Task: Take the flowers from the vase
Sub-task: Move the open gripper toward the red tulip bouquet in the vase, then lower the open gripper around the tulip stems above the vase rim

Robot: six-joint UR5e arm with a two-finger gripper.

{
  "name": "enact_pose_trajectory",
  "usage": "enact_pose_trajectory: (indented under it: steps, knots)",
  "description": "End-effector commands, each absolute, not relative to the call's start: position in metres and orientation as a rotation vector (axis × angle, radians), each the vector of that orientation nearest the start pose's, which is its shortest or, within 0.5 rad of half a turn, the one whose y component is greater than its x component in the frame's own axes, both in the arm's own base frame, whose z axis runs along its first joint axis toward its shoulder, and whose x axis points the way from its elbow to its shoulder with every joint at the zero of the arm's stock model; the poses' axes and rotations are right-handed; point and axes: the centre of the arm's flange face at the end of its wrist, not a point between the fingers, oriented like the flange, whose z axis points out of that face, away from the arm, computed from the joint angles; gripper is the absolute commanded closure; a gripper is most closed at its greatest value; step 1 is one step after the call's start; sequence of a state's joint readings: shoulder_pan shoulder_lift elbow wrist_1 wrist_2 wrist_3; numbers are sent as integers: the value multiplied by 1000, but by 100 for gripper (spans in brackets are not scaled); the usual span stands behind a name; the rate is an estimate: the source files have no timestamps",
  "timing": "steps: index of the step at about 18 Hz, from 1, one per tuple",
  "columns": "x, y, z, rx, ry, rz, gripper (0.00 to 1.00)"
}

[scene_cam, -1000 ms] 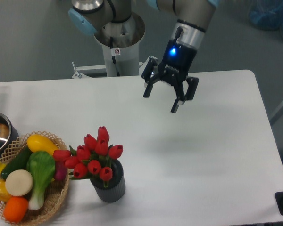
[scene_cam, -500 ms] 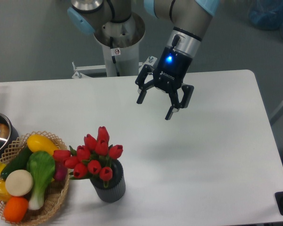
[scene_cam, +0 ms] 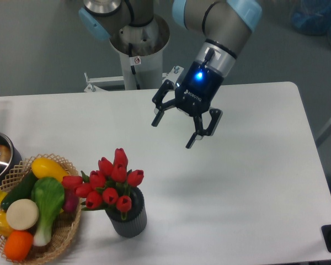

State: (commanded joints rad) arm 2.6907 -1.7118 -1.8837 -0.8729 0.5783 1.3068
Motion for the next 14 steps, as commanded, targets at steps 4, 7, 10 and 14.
enact_pose_trajectory:
  steps: [4, 7, 10, 14]
  knots:
    - [-371, 438, 365, -2102, 377, -189, 0]
    - [-368, 443, 364, -2087, 387, -197, 0]
    - [-370, 445, 360, -2066, 389, -211, 0]
    - [-374, 451, 353, -2070, 398, -210, 0]
